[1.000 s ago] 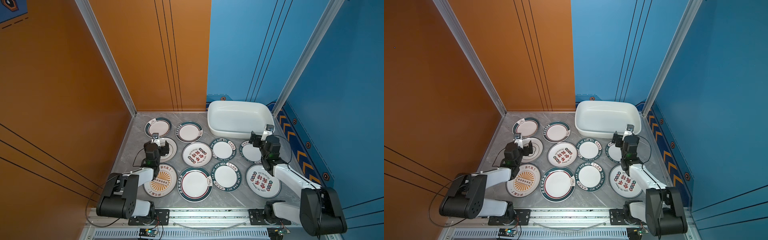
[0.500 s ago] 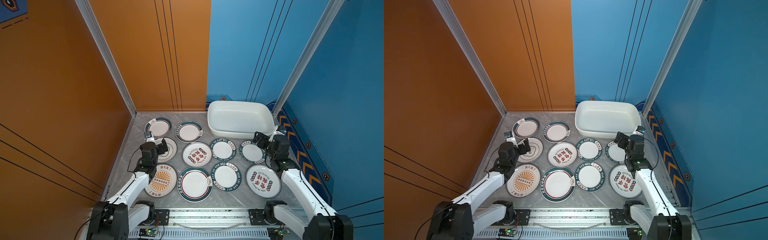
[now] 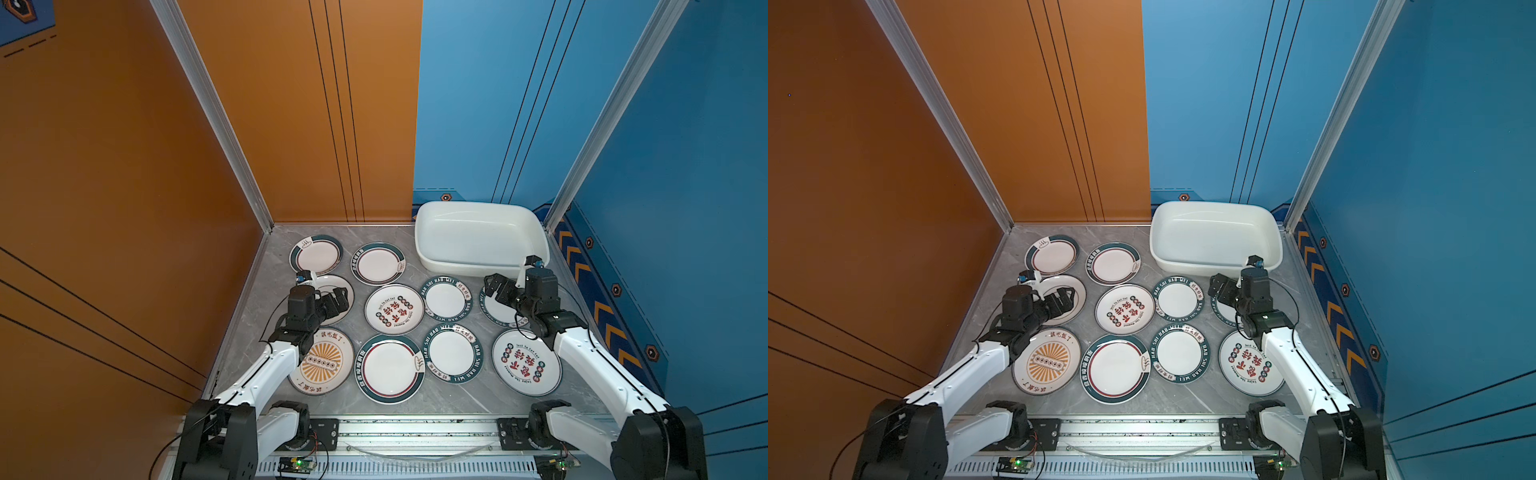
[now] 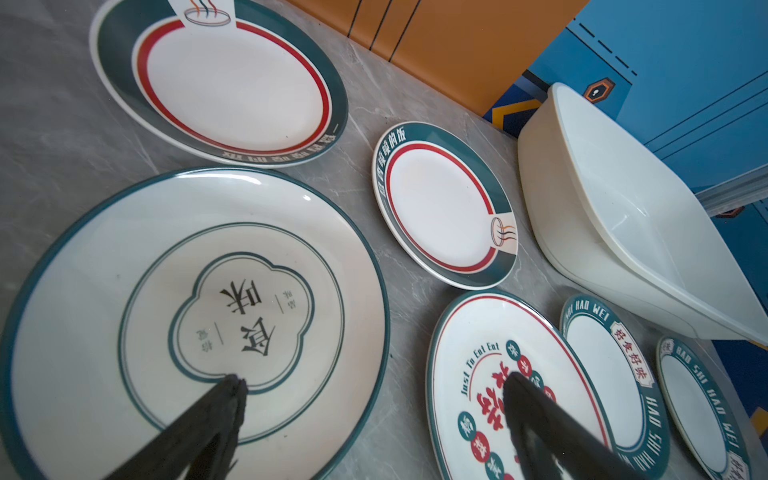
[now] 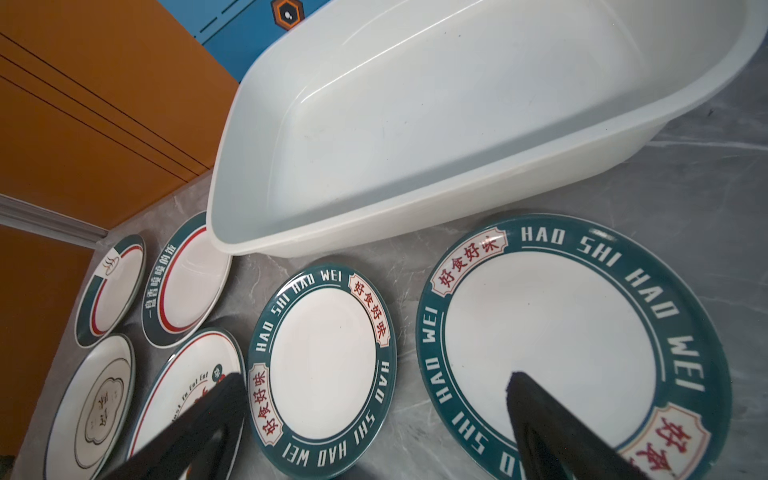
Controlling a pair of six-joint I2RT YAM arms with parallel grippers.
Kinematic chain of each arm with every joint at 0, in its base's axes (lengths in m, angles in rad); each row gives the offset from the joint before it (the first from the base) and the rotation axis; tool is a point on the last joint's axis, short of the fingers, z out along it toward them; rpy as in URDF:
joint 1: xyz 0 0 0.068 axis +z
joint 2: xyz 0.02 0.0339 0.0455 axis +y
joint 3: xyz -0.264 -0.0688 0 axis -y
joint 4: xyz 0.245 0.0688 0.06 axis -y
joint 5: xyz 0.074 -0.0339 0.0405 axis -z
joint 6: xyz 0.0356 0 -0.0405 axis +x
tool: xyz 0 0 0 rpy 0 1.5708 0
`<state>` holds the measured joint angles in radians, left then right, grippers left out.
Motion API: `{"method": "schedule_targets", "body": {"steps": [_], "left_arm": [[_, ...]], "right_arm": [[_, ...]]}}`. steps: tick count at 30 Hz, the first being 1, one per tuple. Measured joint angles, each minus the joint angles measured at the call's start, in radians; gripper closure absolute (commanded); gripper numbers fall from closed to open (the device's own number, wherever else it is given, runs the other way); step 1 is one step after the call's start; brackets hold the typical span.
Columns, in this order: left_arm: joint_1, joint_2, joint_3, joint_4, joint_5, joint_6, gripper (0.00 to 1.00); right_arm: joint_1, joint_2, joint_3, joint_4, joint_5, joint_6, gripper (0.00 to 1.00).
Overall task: Place the plates into the plastic bin on the countertop
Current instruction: 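Move both grippers toward the red-lettered 'Just To Eat Eat' plate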
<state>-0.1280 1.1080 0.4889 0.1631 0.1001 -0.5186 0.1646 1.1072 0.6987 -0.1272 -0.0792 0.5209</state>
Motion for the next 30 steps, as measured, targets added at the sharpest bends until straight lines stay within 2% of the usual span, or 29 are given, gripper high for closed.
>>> {"method": "schedule_targets", "body": {"steps": [11, 18, 30], "left_arm": [[-0.091, 0.024, 0.013, -0.111, 0.014, -0.030, 0.04], [-0.162, 0.055, 0.015, -0.154, 0.013, -0.045, 0.06], [-0.195, 0.122, 0.022, -0.172, 0.013, -0.098, 0.13]], "right_arm": [[0.137, 0.119, 0.034, -0.064, 0.035, -0.008, 0.02], [0.182, 0.154, 0.056, -0.076, 0.059, -0.008, 0.02], [0.228, 0.185, 0.076, -0.083, 0.091, -0.008, 0.03]]}}
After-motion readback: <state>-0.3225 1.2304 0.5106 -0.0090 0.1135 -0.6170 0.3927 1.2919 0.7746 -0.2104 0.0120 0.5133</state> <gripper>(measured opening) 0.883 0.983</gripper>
